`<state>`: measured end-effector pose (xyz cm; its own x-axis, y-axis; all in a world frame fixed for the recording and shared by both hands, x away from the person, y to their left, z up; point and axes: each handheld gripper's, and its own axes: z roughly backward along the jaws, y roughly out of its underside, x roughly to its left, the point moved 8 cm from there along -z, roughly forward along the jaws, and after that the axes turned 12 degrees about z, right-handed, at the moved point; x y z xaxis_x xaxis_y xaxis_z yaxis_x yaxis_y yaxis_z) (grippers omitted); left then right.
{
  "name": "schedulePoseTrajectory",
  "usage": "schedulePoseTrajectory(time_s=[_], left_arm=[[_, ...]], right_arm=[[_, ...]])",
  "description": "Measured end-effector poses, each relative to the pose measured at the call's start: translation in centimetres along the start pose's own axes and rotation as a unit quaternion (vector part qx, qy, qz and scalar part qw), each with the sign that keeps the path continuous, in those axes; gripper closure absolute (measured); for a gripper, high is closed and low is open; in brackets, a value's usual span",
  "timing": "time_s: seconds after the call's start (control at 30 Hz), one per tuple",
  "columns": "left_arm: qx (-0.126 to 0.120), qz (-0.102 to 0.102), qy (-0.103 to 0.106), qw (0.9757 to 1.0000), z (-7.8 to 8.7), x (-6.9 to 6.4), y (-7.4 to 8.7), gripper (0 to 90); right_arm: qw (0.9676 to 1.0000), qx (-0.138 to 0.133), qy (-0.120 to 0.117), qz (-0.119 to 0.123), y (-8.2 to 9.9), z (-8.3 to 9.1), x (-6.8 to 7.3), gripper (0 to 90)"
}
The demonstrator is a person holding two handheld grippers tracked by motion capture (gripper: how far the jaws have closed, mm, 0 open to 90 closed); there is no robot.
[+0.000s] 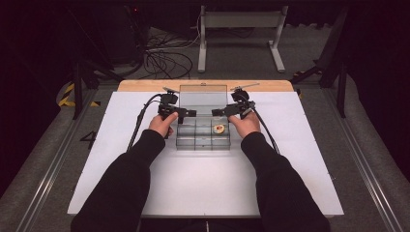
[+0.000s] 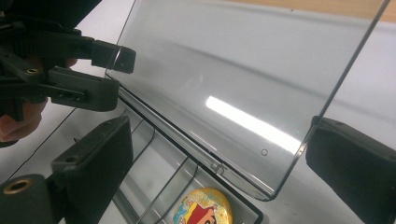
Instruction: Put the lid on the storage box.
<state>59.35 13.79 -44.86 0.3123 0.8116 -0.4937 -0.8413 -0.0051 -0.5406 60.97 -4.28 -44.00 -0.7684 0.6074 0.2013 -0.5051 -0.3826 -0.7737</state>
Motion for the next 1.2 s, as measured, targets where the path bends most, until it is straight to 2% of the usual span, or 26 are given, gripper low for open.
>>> schedulePoseTrajectory(time_s=[0.53, 0.6, 0.9, 1.2], left_arm=[[-0.021, -0.015, 0.000, 0.9997, 0.8, -0.5, -0.4, 21.0], [-0.021, -0.021, -0.001, 0.9995, 0.9, -0.5, -0.4, 20.9], [-0.035, -0.021, 0.004, 0.9992, 1.3, -0.8, -0.7, 21.0], [-0.039, -0.035, 0.009, 0.9986, 1.8, -1.0, -0.8, 21.0]], right_arm=[[0.9997, -0.010, 0.011, 0.022, -0.7, 0.8, 0.4, 10.2], [0.9996, -0.011, 0.012, 0.024, -0.8, 0.9, 0.4, 10.2], [0.9993, -0.019, 0.014, 0.029, -1.1, 1.4, 0.6, 11.2], [0.9989, -0.024, 0.013, 0.038, -1.4, 1.9, 0.7, 13.4]])
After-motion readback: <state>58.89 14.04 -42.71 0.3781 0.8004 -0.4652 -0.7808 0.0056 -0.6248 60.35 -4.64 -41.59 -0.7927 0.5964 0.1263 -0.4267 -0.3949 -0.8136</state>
